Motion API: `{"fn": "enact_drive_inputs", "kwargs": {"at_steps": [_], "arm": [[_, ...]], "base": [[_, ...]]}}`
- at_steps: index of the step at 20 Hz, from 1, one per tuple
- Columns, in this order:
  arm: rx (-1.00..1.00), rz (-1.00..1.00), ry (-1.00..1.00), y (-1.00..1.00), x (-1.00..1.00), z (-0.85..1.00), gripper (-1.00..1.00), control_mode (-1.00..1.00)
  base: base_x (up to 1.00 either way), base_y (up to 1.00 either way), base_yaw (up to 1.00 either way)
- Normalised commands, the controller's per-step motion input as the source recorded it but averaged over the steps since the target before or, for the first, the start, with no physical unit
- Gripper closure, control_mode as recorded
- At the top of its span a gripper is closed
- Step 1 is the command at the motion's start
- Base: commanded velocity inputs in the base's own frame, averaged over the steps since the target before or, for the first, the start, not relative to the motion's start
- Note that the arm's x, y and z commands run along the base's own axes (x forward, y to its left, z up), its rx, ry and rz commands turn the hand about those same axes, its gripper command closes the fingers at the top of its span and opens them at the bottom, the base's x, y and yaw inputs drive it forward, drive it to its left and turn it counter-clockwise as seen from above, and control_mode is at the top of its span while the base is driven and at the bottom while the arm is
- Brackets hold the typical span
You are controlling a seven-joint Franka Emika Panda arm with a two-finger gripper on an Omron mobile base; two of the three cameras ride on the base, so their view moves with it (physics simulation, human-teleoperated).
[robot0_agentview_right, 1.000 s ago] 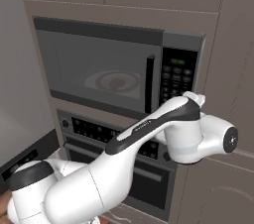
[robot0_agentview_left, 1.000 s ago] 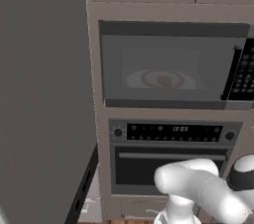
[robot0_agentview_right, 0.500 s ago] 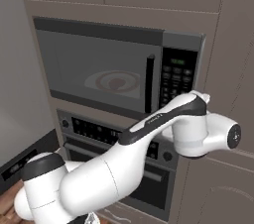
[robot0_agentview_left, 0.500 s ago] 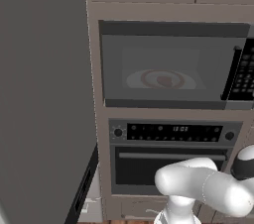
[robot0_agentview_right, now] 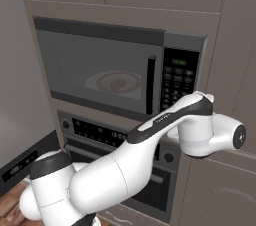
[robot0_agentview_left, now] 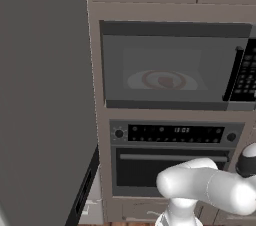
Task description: Transport the steak from the fridge to the microwave and turn on the microwave.
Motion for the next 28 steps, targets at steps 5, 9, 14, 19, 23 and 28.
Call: {"fn": "enact_drive_inputs", "kwargs": {"at_steps": [5,9,14,19,23,28], "arm": [[0.00,0.00,0.00,-0.02,0.22,-0.11,1.00,-1.00],[0.00,0.00,0.00,0.00,0.46,-0.32,1.00,-1.00],[0.00,-0.04,0.00,0.00,0.84,-0.49,1.00,-1.00],[0.00,-0.08,0.00,0.00,1.00,-0.47,1.00,-1.00],[0.00,-0.08,0.00,0.00,1.00,-0.34,1.00,-1.00],[0.00,-0.02,0.02,-0.28,1.00,-0.24,1.00,-1.00]], "base": [[0.00,0.00,0.00],[0.00,0.00,0.00],[0.00,0.00,0.00],[0.00,0.00,0.00],[0.00,0.00,0.00],[0.00,0.00,0.00]]}}
